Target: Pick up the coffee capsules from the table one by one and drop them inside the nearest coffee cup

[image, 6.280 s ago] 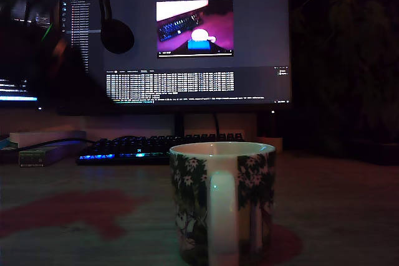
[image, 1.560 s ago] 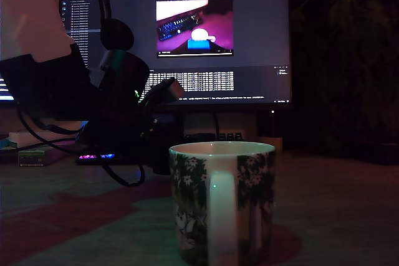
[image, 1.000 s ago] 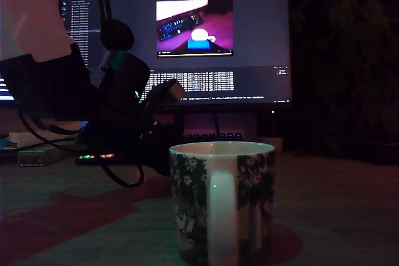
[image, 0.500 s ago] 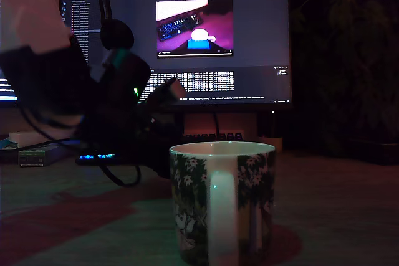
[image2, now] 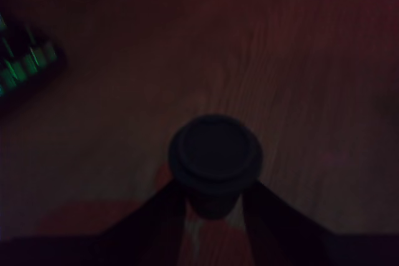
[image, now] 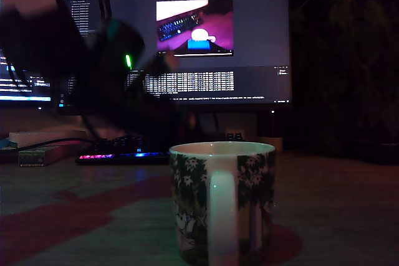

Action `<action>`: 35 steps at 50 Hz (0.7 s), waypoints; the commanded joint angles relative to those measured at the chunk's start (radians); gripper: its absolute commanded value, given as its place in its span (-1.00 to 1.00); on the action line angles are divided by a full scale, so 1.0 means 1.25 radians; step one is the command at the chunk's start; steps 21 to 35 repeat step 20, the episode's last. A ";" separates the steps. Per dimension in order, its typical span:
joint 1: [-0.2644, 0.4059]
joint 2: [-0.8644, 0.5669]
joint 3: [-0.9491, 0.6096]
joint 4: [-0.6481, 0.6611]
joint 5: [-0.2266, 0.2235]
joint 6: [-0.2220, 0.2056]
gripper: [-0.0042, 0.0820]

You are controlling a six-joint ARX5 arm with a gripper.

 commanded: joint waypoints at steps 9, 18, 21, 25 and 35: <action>0.002 -0.083 -0.008 -0.069 0.005 0.028 -0.45; 0.007 -0.136 -0.008 -0.126 0.005 0.040 -0.45; 0.007 -0.144 -0.008 -0.137 0.005 0.040 -0.45; 0.007 -0.144 -0.008 -0.137 0.005 0.040 -0.45; 0.007 -0.144 -0.008 -0.137 0.005 0.040 -0.45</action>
